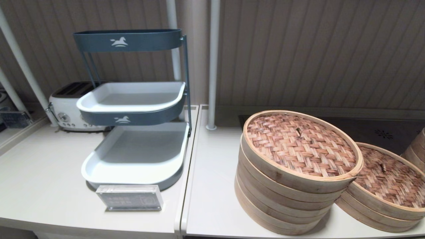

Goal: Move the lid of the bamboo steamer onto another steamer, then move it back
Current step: Pick up the steamer

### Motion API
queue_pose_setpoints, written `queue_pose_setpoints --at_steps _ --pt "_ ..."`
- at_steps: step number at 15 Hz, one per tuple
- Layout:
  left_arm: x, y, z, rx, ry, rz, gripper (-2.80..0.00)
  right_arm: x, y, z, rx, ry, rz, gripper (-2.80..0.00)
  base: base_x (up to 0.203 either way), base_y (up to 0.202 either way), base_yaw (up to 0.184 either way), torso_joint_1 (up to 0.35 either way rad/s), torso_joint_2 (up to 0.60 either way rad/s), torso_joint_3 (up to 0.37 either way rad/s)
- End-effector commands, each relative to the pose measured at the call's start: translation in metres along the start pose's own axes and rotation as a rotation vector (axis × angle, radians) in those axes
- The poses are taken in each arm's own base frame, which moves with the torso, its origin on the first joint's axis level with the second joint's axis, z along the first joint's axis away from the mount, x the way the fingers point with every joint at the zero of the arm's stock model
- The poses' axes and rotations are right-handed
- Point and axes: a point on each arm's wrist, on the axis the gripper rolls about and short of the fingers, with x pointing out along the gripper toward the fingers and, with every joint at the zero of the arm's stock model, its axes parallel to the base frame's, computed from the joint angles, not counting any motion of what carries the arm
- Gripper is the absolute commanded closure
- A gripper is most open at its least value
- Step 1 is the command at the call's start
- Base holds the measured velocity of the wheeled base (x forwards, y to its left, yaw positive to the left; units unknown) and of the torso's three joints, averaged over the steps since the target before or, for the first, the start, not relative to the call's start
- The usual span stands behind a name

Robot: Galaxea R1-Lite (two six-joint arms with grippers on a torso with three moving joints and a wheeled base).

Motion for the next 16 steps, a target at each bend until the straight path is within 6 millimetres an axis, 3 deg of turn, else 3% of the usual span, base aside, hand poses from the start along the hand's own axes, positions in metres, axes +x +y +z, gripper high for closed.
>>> queue_pose_setpoints --at_steps 1,5,6,8,10,13,16 --pt "0.002 0.0 -0.008 0.0 0.025 0.0 0.0 0.002 0.0 -0.007 -0.004 0.025 0.003 0.0 0.0 0.0 0.0 0.0 0.0 0.0" --pt "0.002 0.0 -0.008 0.0 0.026 0.0 0.0 -0.001 0.0 0.002 -0.019 0.031 0.012 0.0 0.0 0.0 0.0 0.0 0.0 0.0" --pt "0.002 0.0 -0.008 0.0 0.027 0.0 0.0 -0.005 0.0 0.017 -0.019 0.02 0.015 0.0 0.0 0.0 0.0 0.0 0.0 0.0" --pt "0.002 0.0 -0.008 0.0 0.027 0.0 0.0 -0.017 -0.002 0.069 -0.021 -0.045 0.033 0.0 0.0 0.0 0.0 0.0 0.0 0.0" --pt "0.002 0.0 -0.008 0.0 0.026 0.0 0.0 -0.013 -0.004 0.117 -0.021 -0.029 0.055 0.0 0.0 0.0 0.0 0.0 0.0 0.0" --pt "0.002 0.0 -0.008 0.0 0.025 0.0 0.0 0.022 -0.007 0.174 -0.009 0.042 0.065 0.0 0.0 0.0 0.0 0.0 0.0 0.0" --pt "0.002 0.0 -0.008 0.0 0.025 0.0 0.0 0.077 -0.012 0.217 0.074 0.154 0.014 0.0 0.0 0.0 0.0 0.0 0.0 0.0"
